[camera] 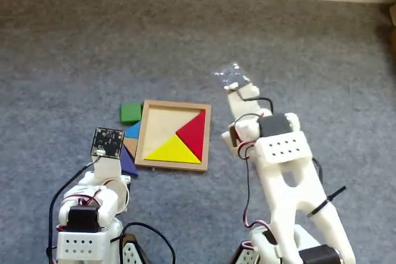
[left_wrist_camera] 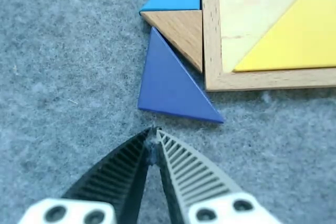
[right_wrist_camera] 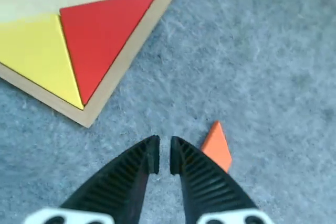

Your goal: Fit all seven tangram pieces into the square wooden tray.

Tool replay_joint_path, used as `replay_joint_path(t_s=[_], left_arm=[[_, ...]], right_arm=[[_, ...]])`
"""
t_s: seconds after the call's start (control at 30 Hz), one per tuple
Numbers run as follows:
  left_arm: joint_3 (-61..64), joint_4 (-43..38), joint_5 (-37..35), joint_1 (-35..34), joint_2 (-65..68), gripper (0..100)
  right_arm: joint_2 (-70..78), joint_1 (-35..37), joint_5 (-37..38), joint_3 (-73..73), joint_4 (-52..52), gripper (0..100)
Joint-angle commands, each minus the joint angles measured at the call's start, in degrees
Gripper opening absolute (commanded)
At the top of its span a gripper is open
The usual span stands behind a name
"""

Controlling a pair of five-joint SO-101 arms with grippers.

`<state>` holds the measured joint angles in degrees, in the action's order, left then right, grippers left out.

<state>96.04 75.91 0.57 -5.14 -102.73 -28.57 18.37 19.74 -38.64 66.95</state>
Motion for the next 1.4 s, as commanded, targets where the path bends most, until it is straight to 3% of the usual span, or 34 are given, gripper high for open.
replay_joint_path(t_s=[0.0, 0.2, 0.4, 0.63, 1.03, 1.37], left_arm=[[1.1, 0.26, 0.35, -0.48, -1.36, 1], [1.1, 0.26, 0.35, -0.48, -1.36, 1], [1.1, 0.26, 0.35, -0.48, -1.36, 1], [1.1, 0.26, 0.35, -0.48, -1.36, 1], [1.1, 0.26, 0.35, -0.48, -1.36, 1], [1.1, 0.26, 0.35, -0.48, -1.36, 1]], right_arm=[[-2.07, -2.59, -0.7, 1.98, 0.75, 14.8], [-2.07, -4.79, -0.97, -1.63, 0.57, 17.0], [-1.98, -6.29, -12.22, -3.74, -1.27, 17.4], [-1.98, -6.73, -16.44, -10.42, -8.04, 17.4], [-1.01, -10.86, -16.79, -13.05, -11.3, 21.3], [14.81, -10.68, -16.88, -10.95, -13.41, 22.8]])
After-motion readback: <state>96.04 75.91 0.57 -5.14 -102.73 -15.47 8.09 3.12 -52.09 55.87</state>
